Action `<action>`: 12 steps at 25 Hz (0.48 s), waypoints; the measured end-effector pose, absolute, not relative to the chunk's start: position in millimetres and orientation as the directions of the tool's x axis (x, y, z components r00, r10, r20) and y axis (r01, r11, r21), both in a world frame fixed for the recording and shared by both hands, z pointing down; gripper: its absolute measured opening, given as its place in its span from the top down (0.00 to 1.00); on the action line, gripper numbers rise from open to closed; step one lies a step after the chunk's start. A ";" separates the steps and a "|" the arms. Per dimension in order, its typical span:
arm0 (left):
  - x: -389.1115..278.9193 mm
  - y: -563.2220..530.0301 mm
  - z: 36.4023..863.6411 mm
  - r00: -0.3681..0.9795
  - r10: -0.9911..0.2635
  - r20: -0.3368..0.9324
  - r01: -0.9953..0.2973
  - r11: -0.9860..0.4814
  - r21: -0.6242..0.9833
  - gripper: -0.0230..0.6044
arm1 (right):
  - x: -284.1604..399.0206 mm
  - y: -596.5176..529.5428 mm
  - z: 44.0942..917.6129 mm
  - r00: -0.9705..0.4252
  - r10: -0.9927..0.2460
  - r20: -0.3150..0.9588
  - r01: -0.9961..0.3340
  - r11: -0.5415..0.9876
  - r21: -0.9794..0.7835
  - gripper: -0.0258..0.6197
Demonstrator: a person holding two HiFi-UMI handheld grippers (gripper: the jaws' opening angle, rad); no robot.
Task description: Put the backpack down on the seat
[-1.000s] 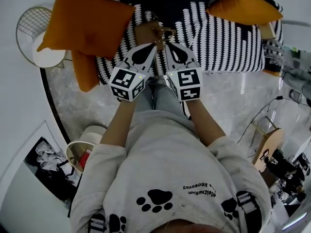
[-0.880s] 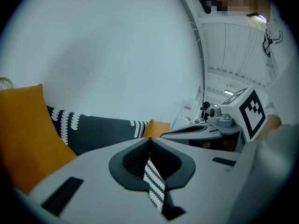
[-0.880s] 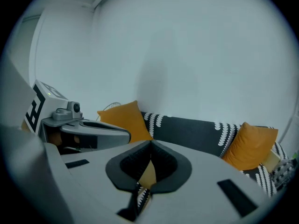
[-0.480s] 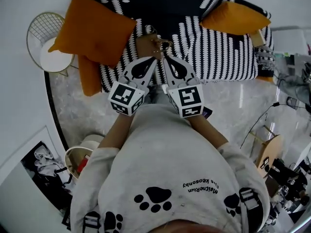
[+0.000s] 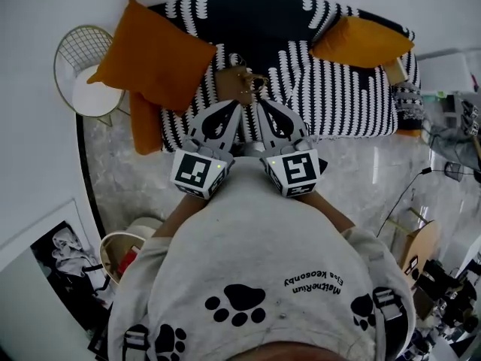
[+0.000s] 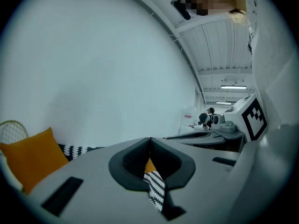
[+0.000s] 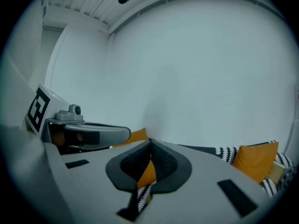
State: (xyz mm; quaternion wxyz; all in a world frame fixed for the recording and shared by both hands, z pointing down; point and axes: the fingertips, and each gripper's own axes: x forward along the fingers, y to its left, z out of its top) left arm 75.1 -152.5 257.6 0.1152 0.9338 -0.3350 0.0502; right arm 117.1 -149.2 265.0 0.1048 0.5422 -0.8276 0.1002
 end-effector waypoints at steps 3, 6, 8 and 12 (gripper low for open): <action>85.6 -147.3 255.1 0.780 -0.603 0.167 -0.624 -0.766 0.155 0.93 | 116.9 -146.5 257.8 -0.411 -0.885 0.220 -0.909 0.416 -0.024 0.91; 82.2 -147.1 249.5 0.770 -0.620 0.151 -0.638 -0.757 0.142 0.93 | 117.6 -144.2 251.1 -0.412 -0.889 0.199 -0.908 0.419 -0.006 0.91; 86.5 -146.6 248.7 0.767 -0.625 0.146 -0.641 -0.755 0.137 0.93 | 123.7 -144.9 250.4 -0.412 -0.890 0.197 -0.908 0.420 -0.003 0.91; 99.2 -148.2 241.5 0.753 -0.654 0.079 -0.657 -0.739 0.146 0.93 | 132.8 -145.0 253.3 -0.430 -0.881 0.198 -0.898 0.440 0.005 0.91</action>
